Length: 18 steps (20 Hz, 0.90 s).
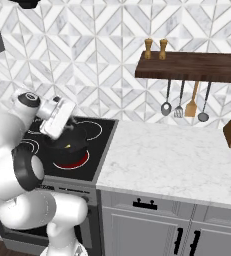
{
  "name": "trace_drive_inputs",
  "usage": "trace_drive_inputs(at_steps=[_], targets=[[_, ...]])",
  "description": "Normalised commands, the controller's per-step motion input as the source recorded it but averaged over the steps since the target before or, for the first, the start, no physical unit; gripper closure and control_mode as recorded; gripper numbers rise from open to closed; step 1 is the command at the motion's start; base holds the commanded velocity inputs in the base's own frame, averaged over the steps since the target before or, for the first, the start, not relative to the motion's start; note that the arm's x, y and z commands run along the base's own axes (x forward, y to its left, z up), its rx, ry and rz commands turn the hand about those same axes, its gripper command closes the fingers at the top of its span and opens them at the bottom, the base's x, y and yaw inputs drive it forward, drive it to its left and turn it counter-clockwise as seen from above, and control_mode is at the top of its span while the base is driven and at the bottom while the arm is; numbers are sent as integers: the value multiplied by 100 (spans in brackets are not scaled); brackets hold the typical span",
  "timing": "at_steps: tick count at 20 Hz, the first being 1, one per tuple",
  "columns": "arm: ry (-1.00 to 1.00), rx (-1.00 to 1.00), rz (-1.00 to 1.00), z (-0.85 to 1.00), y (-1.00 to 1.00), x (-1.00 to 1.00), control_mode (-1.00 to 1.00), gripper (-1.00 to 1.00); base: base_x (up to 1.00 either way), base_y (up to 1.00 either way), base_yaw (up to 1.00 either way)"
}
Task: Put the lemon wedge and lemon wedge in the pot. Retrieve the spatula and lightly stir the vegetables in the pot.
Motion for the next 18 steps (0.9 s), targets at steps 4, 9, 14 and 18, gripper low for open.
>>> trace_drive_inputs(at_steps=[4,9,14,18], targets=[[8,-17,9,27,0,5,-100,100,0,0,0],[13,-25,13,4,10,25,-100,100,0,0,0],[4,-28,5,0,21,28,-100,100,0,0,0],[0,-24,0,0,29,42,-100,100,0,0,0]])
